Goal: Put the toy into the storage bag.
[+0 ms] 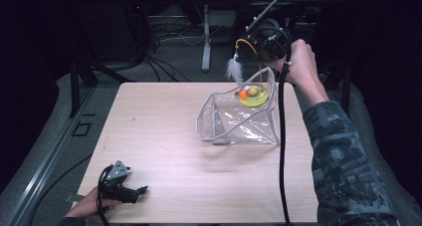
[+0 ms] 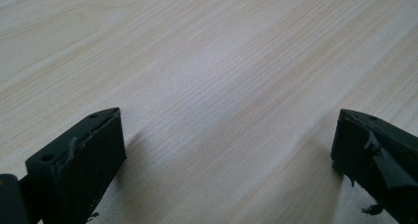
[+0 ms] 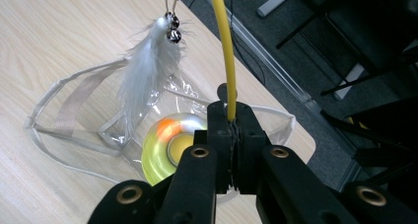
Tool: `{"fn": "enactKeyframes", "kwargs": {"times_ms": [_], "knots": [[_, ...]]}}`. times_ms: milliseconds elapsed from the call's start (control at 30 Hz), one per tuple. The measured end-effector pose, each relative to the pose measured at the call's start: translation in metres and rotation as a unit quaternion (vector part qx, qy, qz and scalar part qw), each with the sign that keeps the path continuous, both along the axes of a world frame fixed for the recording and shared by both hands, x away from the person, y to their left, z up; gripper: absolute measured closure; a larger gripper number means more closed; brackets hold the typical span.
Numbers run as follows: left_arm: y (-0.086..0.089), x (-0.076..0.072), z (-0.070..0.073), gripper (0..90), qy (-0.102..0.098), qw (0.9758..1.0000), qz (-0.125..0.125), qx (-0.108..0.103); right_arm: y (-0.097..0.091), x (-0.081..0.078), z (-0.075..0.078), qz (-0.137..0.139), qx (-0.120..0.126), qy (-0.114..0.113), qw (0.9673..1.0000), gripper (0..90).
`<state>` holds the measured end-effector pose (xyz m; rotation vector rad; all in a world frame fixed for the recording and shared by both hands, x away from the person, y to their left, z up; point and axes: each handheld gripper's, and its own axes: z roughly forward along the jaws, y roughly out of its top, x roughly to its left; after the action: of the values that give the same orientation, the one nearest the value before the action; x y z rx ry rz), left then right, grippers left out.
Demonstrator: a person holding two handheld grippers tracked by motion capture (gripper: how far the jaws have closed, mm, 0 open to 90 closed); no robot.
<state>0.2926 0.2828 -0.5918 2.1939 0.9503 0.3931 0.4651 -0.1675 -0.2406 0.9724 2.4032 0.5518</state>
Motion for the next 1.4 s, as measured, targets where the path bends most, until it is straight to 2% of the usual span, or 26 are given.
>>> {"fn": "enactKeyframes", "kwargs": {"times_ms": [300,833,1200,1300,1400], "knots": [[0.0,0.0,0.0,0.0,0.0,1.0,0.0,0.0,-0.002,0.003,-0.019,-0.001,-0.019,0.018,0.9997,88.1],[0.0,0.0,0.0,0.0,0.0,1.0,0.0,0.0,-0.016,-0.001,-0.052,-0.008,-0.014,0.048,0.9987,87.9],[0.0,0.0,0.0,0.0,0.0,1.0,0.0,0.0,-0.023,0.001,-0.076,-0.012,-0.025,0.079,0.9965,87.8],[0.0,0.0,0.0,0.0,0.0,1.0,0.0,0.0,-0.024,0.001,-0.081,-0.012,-0.023,0.082,0.9963,87.6],[0.0,0.0,0.0,0.0,0.0,1.0,0.0,0.0,-0.025,0.001,-0.085,-0.013,-0.032,0.087,0.9956,87.6]]}}
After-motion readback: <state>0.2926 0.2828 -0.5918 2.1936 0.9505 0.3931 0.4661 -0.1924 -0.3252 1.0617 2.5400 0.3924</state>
